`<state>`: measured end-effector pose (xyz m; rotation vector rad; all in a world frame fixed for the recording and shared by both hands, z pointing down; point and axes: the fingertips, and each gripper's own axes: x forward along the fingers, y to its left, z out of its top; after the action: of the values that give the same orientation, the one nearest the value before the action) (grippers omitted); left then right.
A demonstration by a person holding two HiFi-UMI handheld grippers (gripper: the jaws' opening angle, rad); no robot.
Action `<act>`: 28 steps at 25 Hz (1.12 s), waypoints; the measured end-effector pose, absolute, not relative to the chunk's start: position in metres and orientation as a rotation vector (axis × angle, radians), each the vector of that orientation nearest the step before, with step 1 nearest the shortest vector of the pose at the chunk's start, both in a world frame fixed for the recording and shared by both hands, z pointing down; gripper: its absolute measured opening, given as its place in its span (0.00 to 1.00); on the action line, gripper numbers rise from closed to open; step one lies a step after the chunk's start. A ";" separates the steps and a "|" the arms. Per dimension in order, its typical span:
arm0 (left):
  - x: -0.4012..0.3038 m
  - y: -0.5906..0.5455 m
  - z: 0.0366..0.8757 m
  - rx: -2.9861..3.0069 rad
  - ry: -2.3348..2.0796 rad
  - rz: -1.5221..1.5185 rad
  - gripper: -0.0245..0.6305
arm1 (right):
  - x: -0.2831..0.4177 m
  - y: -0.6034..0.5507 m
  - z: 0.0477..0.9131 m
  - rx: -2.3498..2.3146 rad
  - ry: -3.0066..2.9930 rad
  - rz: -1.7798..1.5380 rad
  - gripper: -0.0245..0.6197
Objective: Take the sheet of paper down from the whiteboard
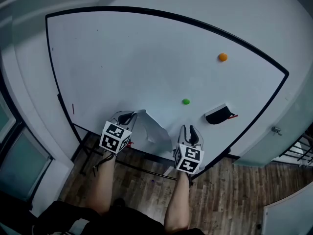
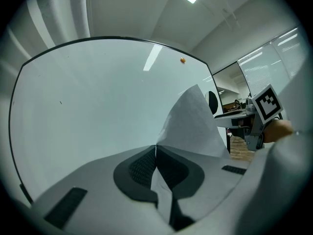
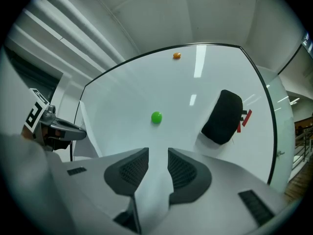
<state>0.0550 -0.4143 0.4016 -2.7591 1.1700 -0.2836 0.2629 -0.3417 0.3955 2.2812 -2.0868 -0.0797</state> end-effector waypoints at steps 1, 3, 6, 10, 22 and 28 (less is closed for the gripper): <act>0.056 -0.411 0.403 -2.764 1.168 -0.284 0.07 | 0.263 -0.338 0.399 2.272 -2.095 -0.069 0.24; 0.060 -0.405 0.405 -2.773 1.159 -0.281 0.07 | 0.263 -0.334 0.404 2.254 -2.109 -0.056 0.23; 0.069 -0.401 0.405 -2.794 1.146 -0.264 0.07 | 0.266 -0.332 0.406 2.219 -2.128 -0.060 0.20; 0.074 -0.398 0.404 -2.827 1.139 -0.234 0.07 | 0.263 -0.331 0.405 2.173 -2.153 -0.074 0.17; 0.069 -0.391 0.405 -2.822 1.146 -0.250 0.07 | 0.248 -0.335 0.407 2.085 -2.216 -0.063 0.12; 0.068 -0.388 0.409 -2.816 1.150 -0.268 0.07 | 0.243 -0.335 0.411 2.058 -2.245 -0.059 0.12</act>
<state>0.0685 -0.3885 0.4089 -2.8160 1.1500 -0.2675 0.2432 -0.3350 0.4110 2.0580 -2.2447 -0.0593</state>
